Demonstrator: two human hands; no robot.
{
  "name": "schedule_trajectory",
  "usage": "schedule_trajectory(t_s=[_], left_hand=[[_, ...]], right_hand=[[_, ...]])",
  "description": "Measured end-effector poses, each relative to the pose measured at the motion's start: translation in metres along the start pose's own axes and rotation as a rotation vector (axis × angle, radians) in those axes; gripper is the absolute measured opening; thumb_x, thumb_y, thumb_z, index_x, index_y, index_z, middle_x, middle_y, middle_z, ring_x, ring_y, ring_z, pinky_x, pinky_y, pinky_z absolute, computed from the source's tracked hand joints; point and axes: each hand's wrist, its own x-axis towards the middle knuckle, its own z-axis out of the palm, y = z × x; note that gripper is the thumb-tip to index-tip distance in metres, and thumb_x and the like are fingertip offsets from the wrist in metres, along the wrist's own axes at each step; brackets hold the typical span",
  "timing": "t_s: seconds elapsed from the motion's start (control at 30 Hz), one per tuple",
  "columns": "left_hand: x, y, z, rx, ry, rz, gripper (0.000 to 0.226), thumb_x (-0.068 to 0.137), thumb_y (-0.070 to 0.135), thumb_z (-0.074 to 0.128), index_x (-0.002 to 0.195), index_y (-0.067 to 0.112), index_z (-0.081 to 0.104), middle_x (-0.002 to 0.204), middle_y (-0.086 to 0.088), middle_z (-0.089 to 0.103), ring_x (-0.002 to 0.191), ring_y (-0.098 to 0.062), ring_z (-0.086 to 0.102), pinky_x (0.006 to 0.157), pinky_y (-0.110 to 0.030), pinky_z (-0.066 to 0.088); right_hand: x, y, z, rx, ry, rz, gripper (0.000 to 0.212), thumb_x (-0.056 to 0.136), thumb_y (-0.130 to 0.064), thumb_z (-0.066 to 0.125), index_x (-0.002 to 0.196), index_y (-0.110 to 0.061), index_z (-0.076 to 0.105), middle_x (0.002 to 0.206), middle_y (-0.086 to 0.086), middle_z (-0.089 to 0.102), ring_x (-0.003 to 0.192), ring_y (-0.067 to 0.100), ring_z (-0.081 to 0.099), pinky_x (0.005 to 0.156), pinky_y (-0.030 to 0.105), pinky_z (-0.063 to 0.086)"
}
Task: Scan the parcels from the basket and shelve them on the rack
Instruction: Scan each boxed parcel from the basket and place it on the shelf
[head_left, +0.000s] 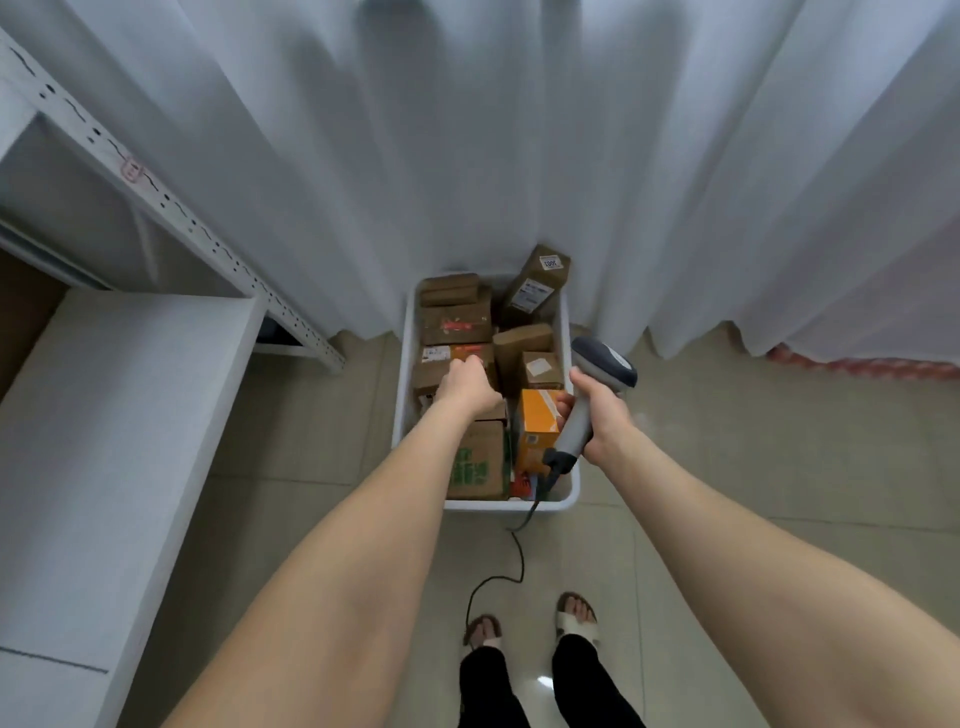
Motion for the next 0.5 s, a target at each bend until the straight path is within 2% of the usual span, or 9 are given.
schedule_trajectory(t_s=[0.1, 0.2, 0.3, 0.4, 0.5], left_hand=[[0.03, -0.001, 0.041, 0.011, -0.048, -0.012, 0.069, 0.083, 0.022, 0.068, 0.143, 0.012, 0.034, 0.141, -0.014, 0.038, 0.124, -0.033, 0.047, 0.096, -0.041, 0.048], [0.068, -0.002, 0.081, 0.03, -0.113, 0.004, 0.088, 0.078, 0.021, 0.075, 0.149, 0.014, 0.023, 0.149, -0.014, 0.031, 0.132, -0.033, 0.04, 0.099, -0.042, 0.044], [0.11, -0.007, 0.126, 0.052, -0.175, 0.029, 0.105, 0.074, 0.025, 0.079, 0.152, 0.015, 0.01, 0.154, -0.013, 0.021, 0.138, -0.032, 0.031, 0.104, -0.044, 0.039], [0.148, -0.016, 0.176, 0.035, -0.184, 0.029, 0.101, 0.077, 0.033, 0.076, 0.151, 0.01, 0.011, 0.151, -0.014, 0.025, 0.134, -0.031, 0.036, 0.103, -0.043, 0.039], [0.184, -0.024, 0.214, -0.059, -0.147, 0.009, 0.098, 0.079, 0.034, 0.073, 0.151, 0.009, 0.011, 0.152, -0.013, 0.022, 0.134, -0.031, 0.036, 0.105, -0.042, 0.037]], right_hand=[[0.039, 0.014, -0.021, -0.039, 0.04, 0.018, 0.03, 0.085, -0.031, 0.073, 0.105, -0.01, 0.066, 0.083, 0.005, 0.067, 0.078, 0.018, 0.063, 0.086, 0.036, 0.056], [0.082, 0.031, -0.038, -0.023, 0.092, 0.023, 0.04, 0.084, -0.029, 0.075, 0.117, -0.011, 0.061, 0.092, 0.005, 0.068, 0.083, 0.02, 0.065, 0.077, 0.037, 0.057], [0.13, 0.044, -0.051, -0.001, 0.133, 0.031, 0.043, 0.083, -0.028, 0.076, 0.118, -0.015, 0.056, 0.088, 0.005, 0.066, 0.078, 0.021, 0.065, 0.066, 0.039, 0.056], [0.182, 0.06, -0.063, -0.011, 0.157, 0.015, 0.045, 0.083, -0.025, 0.076, 0.121, -0.013, 0.055, 0.081, 0.003, 0.065, 0.07, 0.019, 0.064, 0.058, 0.035, 0.053], [0.229, 0.072, -0.069, -0.014, 0.134, 0.022, 0.047, 0.083, -0.026, 0.075, 0.124, -0.012, 0.057, 0.086, 0.007, 0.072, 0.074, 0.023, 0.071, 0.065, 0.037, 0.058]])
